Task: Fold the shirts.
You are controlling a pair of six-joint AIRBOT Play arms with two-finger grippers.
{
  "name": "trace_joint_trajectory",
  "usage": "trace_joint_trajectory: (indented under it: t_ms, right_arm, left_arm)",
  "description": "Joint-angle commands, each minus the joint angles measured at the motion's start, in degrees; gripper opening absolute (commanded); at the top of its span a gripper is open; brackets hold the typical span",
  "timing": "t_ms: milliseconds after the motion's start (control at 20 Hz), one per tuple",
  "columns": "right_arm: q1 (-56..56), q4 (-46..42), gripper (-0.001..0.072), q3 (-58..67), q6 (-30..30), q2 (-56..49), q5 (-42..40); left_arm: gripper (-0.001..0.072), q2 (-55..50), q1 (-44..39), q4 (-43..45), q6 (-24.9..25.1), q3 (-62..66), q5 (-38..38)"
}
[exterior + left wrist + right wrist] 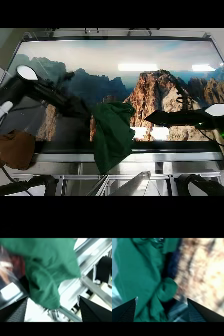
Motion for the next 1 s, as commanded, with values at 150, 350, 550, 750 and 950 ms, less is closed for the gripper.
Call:
trace_joint_trajectory:
  t_ms: [150, 350, 550, 750, 950]
  right_arm:
    - [8.83, 15.41, 0.0493, 6.95, -13.75, -23.71, -2.51]
    - [12.31, 15.43, 0.0360, 15.41, -13.66, -31.61, -0.04]
    - [11.08, 15.10, 0.0016, 19.30, -12.92, -31.65, 3.06]
    - [6.49, 15.06, 0.0014, 22.67, -10.62, -26.34, 14.62]
    - [-1.79, 18.23, 0.0014, 27.87, -9.05, -6.93, 18.36]
  left_arm:
    - [0.0695, -0.28, -10.21, -7.85, 6.34, -21.11, 15.52]
    - [0.0694, -3.28, -15.89, -8.11, 6.32, -24.24, 22.58]
    - [0.0001, -7.41, -16.85, -8.83, 6.84, -20.72, 18.32]
    - [0.0001, 0.11, -13.49, -10.56, 6.40, -9.64, 5.38]
    - [0.0005, 15.58, -1.18, -11.45, 1.81, 9.62, -2.12]
